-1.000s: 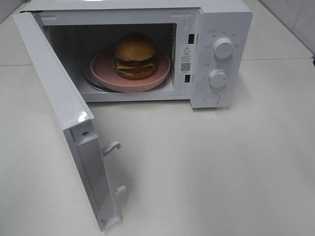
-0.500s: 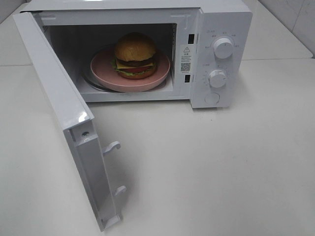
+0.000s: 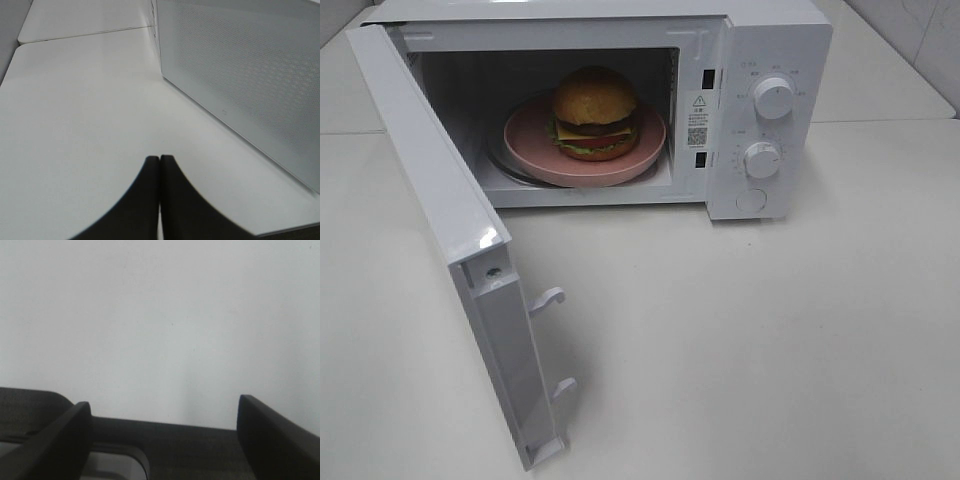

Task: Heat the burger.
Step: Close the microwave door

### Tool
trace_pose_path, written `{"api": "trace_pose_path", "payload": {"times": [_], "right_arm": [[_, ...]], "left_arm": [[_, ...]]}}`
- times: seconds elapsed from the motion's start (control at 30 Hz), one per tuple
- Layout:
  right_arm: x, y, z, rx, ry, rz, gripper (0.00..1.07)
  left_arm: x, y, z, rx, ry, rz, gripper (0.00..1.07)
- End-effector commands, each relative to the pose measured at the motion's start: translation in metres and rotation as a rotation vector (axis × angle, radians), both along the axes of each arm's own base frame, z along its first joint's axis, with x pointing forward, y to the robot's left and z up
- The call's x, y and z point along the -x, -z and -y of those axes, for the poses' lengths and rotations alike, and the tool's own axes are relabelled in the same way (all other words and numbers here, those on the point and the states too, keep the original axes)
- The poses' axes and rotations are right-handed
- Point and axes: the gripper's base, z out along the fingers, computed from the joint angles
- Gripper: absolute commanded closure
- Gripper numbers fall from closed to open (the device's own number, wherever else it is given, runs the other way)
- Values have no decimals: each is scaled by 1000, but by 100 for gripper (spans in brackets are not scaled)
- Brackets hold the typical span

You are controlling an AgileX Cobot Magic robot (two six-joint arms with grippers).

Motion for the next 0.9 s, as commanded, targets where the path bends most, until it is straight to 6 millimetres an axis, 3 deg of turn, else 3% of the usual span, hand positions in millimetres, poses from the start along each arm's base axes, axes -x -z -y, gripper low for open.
{"api": "trace_pose_path", "payload": {"times": [0.03, 0.4, 0.9], "right_arm": [[20, -6, 3, -19, -13, 166, 33], [80, -14, 10, -86, -45, 558, 33], [80, -13, 10, -86, -57, 560, 33]], "left_arm": [[3, 0, 0, 10, 8, 28, 106], [3, 0, 0, 10, 8, 28, 106], [2, -1, 2, 27, 19, 24, 106]]}}
